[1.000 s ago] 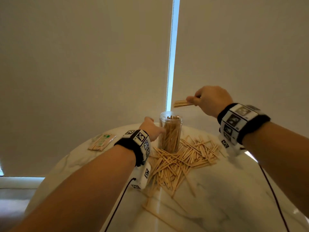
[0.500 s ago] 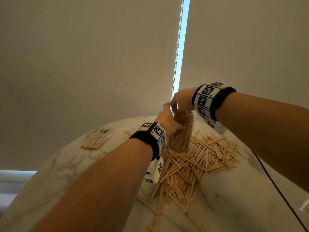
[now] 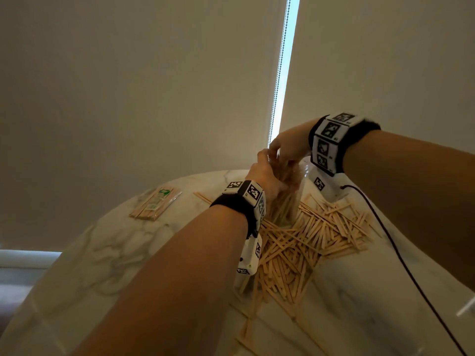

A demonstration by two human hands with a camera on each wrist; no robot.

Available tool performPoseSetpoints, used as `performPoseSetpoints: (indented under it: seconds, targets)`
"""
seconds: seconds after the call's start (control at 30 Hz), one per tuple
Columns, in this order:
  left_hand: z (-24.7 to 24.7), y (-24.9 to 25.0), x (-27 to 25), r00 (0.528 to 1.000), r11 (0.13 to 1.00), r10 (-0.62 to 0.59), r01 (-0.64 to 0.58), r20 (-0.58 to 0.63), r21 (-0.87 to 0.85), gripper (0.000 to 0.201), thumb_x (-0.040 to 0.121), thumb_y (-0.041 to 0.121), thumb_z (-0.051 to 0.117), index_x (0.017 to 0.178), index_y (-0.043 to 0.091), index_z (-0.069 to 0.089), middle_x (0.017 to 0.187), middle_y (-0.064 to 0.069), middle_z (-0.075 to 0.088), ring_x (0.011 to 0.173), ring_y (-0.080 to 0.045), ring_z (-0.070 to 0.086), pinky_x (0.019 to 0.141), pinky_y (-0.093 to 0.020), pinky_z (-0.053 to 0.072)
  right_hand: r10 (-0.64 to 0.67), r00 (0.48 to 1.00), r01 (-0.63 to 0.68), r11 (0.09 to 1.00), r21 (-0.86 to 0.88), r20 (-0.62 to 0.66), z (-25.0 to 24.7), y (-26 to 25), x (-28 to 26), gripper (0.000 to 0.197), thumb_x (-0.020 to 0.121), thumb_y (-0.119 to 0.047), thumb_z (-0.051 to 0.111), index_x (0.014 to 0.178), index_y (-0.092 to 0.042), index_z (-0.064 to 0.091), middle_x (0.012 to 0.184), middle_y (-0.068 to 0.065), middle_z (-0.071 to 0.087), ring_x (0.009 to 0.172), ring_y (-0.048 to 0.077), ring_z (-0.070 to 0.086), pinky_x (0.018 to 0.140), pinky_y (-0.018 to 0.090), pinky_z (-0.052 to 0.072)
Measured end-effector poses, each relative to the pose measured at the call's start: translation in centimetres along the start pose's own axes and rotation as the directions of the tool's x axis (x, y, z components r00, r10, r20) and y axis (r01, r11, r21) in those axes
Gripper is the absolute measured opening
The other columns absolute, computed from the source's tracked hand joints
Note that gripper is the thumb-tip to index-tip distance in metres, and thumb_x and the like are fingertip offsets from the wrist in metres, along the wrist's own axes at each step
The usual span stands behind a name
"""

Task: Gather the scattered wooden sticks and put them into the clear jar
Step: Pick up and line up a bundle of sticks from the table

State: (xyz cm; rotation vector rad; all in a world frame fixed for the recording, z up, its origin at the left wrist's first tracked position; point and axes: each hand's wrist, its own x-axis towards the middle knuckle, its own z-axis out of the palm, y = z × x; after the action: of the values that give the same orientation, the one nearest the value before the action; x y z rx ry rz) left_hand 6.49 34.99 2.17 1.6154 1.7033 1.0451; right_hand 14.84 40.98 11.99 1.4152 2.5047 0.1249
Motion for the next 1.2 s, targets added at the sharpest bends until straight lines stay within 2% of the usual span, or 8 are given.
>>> performPoseSetpoints:
  seconds: [0.2,0.43,0.6,0.73,0.83,0.93,1.13,1.2]
  targets:
    - [0.1,0.0,-0.1,1.000,0.999,-0.020,0.021,0.005,-0.044,0.106,0.082,0.013,0.077,0.156,0.027,0.003,0.135,-0.011,0.057,0.116,-0.029,0.059,0.083,-0.033,0.050,0.031,0.984,0.014,0.968,0.249,-0.175,0.2,1.3,-1.7,0.009,0.090,-0.027,0.068,0.095,-0.027,0.075,0.097,-0.006,0.073,0.084,0.011,0.066,0.064,0.023,0.046]
    - [-0.6,1.6,-2.7,0.991,0.986,-0.131,0.126,0.039,0.113,0.127,0.076,0.041,0.083,0.157,0.016,-0.012,0.147,-0.015,0.048,0.127,-0.030,0.052,0.098,-0.037,0.045,0.131,0.887,0.039,0.934,0.354,-0.443,2.1,1.3,-7.7,0.019,0.095,-0.030,0.063,0.087,-0.015,0.071,0.087,-0.001,0.071,0.081,0.015,0.064,0.070,0.027,0.050]
    - [-2.2,0.6,-8.4,0.982,0.836,-0.164,0.086,0.098,0.542,0.061,0.078,0.053,0.076,0.119,0.009,0.064,0.113,-0.002,0.069,0.100,-0.018,0.064,0.075,-0.028,0.045,0.073,0.984,0.008,0.890,0.456,-0.161,7.1,-0.7,-13.3,0.024,0.098,-0.034,0.058,0.096,-0.013,0.069,0.078,0.000,0.066,0.063,0.009,0.060,0.054,0.019,0.047]
    - [-2.7,-0.5,-15.5,0.906,0.693,-0.338,0.055,0.256,0.719,0.051,0.081,0.055,0.073,0.101,0.008,0.072,0.065,0.002,0.062,0.056,-0.012,0.054,0.056,-0.023,0.044,0.021,0.979,-0.076,0.961,0.266,0.204,11.7,-3.2,-17.4,0.067,0.080,-0.078,0.055,0.082,-0.012,0.070,0.072,-0.001,0.072,0.067,0.016,0.070,0.073,0.030,0.058]
    - [-2.4,-1.3,-20.1,0.831,0.626,-0.472,0.079,0.296,0.776,0.048,0.074,0.062,0.076,0.072,0.015,0.069,0.047,0.005,0.055,0.043,-0.011,0.049,0.055,-0.022,0.044,-0.059,0.980,0.021,0.981,0.195,0.191,14.0,-5.4,-20.0,0.073,0.067,-0.089,0.056,0.064,-0.016,0.061,0.060,-0.002,0.060,0.055,0.015,0.054,0.062,0.028,0.048]
    - [-1.8,-1.3,-21.7,0.851,0.646,-0.455,0.114,0.261,0.755,0.055,0.070,0.064,0.078,0.057,0.014,0.057,0.045,0.003,0.056,0.044,-0.013,0.052,0.062,-0.026,0.050,-0.128,0.975,0.091,0.976,0.200,0.182,15.7,-7.5,-21.7,0.079,0.053,-0.090,0.065,0.082,-0.016,0.072,0.074,-0.006,0.069,0.070,0.015,0.064,0.069,0.029,0.056]
    - [-0.8,0.3,-23.6,0.919,0.614,-0.325,0.027,0.222,0.789,0.044,0.094,0.043,0.063,0.113,0.003,0.063,0.083,-0.006,0.063,0.084,-0.025,0.064,0.074,-0.030,0.048,-0.133,0.980,0.120,0.988,0.099,0.148,14.5,-8.8,-23.9,0.039,0.092,-0.018,0.060,0.058,-0.011,0.044,0.059,0.004,0.044,0.053,0.017,0.041,0.056,0.024,0.039]
    - [-0.6,0.7,-24.0,0.931,0.593,-0.293,-0.003,0.219,0.805,0.041,0.099,0.033,0.058,0.125,0.002,0.059,0.111,-0.013,0.066,0.104,-0.028,0.063,0.081,-0.030,0.048,-0.116,0.982,0.101,0.989,0.104,0.149,15.0,-8.6,-24.4,0.037,0.092,-0.016,0.058,0.058,-0.011,0.043,0.059,0.004,0.044,0.052,0.017,0.040,0.053,0.023,0.038]
